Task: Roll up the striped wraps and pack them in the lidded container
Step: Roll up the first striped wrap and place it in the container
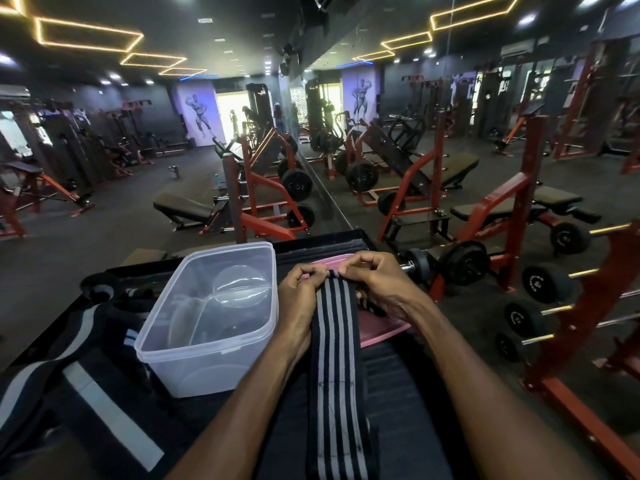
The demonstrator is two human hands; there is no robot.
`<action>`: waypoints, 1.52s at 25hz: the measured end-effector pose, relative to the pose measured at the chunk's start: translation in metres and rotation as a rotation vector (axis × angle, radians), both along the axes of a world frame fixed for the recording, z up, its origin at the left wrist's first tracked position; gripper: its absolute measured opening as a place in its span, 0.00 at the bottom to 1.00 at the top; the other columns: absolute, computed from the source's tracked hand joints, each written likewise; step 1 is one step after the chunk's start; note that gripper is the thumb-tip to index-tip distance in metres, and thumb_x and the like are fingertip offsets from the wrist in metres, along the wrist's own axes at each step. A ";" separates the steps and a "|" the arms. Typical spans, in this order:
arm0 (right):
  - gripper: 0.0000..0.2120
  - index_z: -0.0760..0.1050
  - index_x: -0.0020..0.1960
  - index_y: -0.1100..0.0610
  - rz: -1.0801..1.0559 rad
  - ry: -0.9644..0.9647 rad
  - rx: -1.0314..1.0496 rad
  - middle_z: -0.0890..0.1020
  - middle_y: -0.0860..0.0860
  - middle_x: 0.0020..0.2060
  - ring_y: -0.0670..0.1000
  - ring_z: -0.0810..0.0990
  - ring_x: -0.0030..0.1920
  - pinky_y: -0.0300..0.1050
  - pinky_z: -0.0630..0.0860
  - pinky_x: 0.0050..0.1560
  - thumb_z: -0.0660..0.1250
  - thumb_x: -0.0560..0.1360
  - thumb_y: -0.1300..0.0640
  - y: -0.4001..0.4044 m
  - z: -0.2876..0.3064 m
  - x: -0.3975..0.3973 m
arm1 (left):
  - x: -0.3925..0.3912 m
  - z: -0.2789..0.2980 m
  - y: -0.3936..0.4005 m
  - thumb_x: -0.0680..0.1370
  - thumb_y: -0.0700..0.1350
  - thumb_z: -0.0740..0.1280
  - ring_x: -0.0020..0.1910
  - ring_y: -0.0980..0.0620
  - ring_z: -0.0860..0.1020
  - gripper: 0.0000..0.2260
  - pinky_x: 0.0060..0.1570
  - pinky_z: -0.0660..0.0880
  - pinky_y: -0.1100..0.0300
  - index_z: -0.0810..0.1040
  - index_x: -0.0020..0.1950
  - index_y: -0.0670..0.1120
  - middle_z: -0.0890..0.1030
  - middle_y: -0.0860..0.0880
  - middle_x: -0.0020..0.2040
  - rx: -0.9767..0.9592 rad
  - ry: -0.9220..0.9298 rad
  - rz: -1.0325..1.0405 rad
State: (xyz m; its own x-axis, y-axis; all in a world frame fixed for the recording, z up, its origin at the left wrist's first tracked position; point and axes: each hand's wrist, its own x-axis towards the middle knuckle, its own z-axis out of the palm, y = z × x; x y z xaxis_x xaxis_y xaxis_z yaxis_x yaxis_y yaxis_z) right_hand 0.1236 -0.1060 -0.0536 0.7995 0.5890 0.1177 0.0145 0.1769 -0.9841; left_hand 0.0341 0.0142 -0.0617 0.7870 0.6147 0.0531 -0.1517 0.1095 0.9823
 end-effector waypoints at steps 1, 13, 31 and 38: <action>0.02 0.81 0.44 0.64 0.001 -0.014 0.013 0.83 0.56 0.36 0.51 0.80 0.35 0.40 0.75 0.30 0.73 0.72 0.68 0.000 0.000 0.001 | 0.001 -0.001 0.001 0.77 0.40 0.69 0.49 0.44 0.83 0.04 0.58 0.78 0.46 0.83 0.44 0.46 0.85 0.44 0.48 -0.019 0.017 -0.001; 0.06 0.83 0.47 0.64 0.012 -0.023 -0.001 0.78 0.61 0.35 0.51 0.71 0.27 0.39 0.69 0.23 0.71 0.72 0.70 -0.003 0.003 -0.002 | 0.001 -0.004 0.003 0.77 0.45 0.71 0.55 0.41 0.83 0.05 0.61 0.77 0.40 0.86 0.43 0.52 0.85 0.41 0.52 0.032 0.035 0.000; 0.03 0.82 0.47 0.63 0.073 0.086 -0.001 0.84 0.59 0.41 0.54 0.83 0.40 0.49 0.80 0.42 0.72 0.74 0.64 -0.001 -0.003 0.004 | -0.002 -0.002 0.000 0.77 0.35 0.70 0.47 0.53 0.84 0.09 0.50 0.80 0.59 0.85 0.47 0.48 0.86 0.48 0.47 0.050 -0.044 -0.018; 0.14 0.81 0.51 0.70 0.056 -0.012 0.001 0.81 0.72 0.52 0.66 0.80 0.50 0.56 0.76 0.59 0.77 0.69 0.65 0.000 -0.007 0.003 | -0.003 -0.005 0.000 0.77 0.45 0.73 0.46 0.46 0.86 0.04 0.49 0.82 0.53 0.85 0.47 0.45 0.87 0.45 0.43 -0.012 0.062 -0.040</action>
State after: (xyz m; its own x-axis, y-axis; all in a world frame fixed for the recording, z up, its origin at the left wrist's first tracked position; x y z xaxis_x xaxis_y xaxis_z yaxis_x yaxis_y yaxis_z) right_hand 0.1271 -0.1056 -0.0606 0.7637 0.6328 0.1274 0.0159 0.1788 -0.9837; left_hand 0.0314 0.0142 -0.0662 0.8125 0.5830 -0.0032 -0.0862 0.1256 0.9883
